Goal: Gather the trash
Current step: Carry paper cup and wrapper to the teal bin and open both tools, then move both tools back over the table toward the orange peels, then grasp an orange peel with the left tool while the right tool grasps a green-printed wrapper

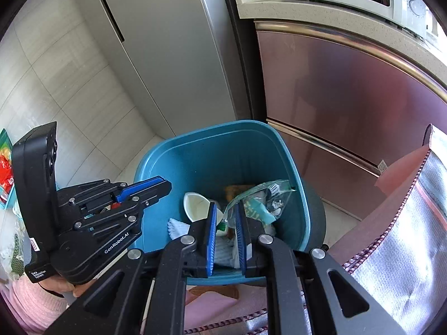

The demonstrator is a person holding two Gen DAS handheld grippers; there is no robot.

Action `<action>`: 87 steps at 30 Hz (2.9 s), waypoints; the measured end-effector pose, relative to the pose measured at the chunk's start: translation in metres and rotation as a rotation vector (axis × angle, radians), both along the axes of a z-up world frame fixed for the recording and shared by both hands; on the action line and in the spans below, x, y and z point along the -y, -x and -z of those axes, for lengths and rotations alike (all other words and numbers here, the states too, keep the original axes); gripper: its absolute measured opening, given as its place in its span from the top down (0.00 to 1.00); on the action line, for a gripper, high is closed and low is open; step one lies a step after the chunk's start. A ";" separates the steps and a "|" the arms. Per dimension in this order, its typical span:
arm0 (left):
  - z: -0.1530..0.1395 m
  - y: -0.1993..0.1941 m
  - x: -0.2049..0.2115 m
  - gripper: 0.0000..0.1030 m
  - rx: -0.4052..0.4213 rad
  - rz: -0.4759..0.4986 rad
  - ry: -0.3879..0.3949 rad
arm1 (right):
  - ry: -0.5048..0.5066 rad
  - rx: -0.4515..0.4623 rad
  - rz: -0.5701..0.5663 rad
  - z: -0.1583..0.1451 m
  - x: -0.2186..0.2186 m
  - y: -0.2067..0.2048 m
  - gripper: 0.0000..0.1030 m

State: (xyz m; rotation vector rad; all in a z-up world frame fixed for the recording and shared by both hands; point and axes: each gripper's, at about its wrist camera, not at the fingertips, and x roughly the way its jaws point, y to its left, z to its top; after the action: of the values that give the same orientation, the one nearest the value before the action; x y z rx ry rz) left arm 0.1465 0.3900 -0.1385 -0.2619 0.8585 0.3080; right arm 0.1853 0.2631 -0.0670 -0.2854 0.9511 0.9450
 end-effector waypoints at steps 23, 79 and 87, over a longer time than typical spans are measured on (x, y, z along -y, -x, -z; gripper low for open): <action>-0.082 0.052 0.086 0.71 0.270 0.266 -0.008 | -0.213 0.098 0.129 -0.043 0.121 0.049 0.73; -0.040 -0.078 0.515 0.92 -0.043 0.995 0.236 | -0.262 0.102 1.045 0.001 0.575 0.131 0.77; -0.052 -0.063 0.495 0.94 0.007 0.978 0.208 | -0.224 0.129 0.971 -0.004 0.555 0.133 0.98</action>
State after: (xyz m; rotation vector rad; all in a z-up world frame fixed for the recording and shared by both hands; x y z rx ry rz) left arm 0.2100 -0.1050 -0.0869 -0.0133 0.9170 -0.6950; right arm 0.0524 -0.2917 -0.0631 0.2976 0.7217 0.1251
